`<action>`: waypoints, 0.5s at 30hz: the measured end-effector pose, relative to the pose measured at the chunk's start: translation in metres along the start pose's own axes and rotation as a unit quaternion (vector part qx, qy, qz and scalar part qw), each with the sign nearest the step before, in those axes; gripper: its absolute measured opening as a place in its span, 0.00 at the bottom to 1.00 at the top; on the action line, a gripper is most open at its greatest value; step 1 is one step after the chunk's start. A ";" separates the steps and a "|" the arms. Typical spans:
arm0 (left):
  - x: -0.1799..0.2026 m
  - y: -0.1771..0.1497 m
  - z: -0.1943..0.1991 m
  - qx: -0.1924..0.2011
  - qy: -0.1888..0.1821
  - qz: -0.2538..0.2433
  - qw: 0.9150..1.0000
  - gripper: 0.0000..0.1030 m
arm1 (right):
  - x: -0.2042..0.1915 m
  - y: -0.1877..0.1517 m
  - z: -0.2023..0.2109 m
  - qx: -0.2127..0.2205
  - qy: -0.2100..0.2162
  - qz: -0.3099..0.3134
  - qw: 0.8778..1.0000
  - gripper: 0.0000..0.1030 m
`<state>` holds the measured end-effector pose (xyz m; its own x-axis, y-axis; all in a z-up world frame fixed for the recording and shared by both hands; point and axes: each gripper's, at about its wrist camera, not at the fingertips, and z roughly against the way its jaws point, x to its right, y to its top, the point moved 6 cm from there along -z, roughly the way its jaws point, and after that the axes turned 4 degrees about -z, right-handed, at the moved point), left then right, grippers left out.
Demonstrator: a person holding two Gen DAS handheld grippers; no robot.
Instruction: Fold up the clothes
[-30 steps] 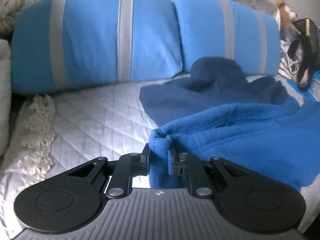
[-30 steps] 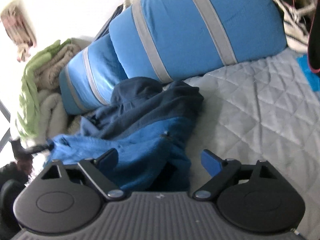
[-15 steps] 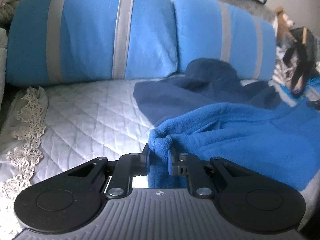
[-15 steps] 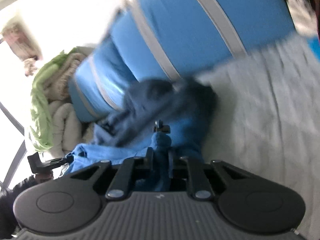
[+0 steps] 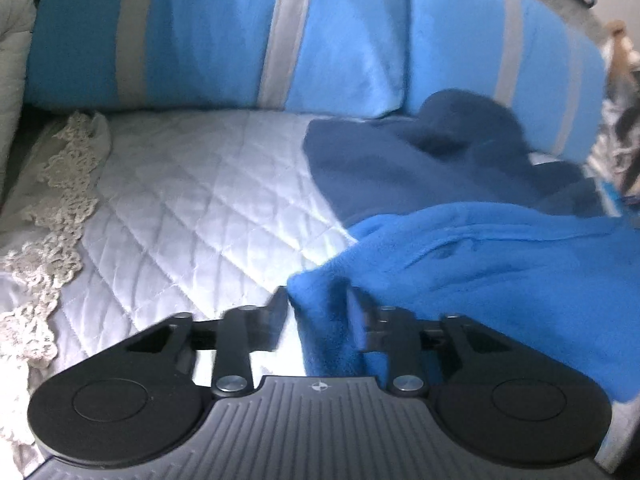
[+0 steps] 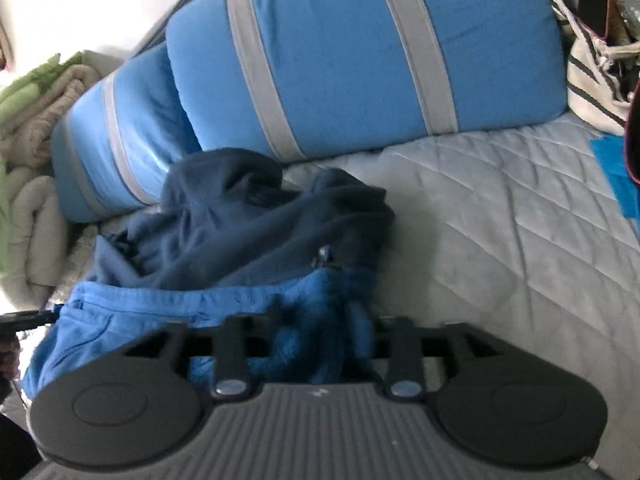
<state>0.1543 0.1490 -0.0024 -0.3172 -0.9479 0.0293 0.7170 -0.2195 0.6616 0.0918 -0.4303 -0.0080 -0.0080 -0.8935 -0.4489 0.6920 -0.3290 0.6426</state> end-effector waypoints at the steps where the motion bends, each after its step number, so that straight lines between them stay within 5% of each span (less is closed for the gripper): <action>1: 0.000 0.001 0.003 -0.003 0.008 -0.004 1.000 0.46 | -0.002 0.000 0.007 0.009 0.000 0.005 1.000 0.83; 7: -0.003 0.017 0.045 0.008 0.033 -0.027 0.999 0.59 | 0.005 -0.009 0.055 0.034 -0.011 0.030 0.999 0.94; 15: 0.085 0.066 0.099 0.037 -0.039 -0.115 0.992 0.65 | 0.011 -0.044 0.102 0.045 0.020 0.036 0.998 0.96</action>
<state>0.1135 0.0768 0.1183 -0.5159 -0.8535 -0.0736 0.5737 -0.4081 0.7101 -0.0123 -0.4571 0.0219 0.0687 -0.9034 -0.4233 0.6228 -0.2926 0.7256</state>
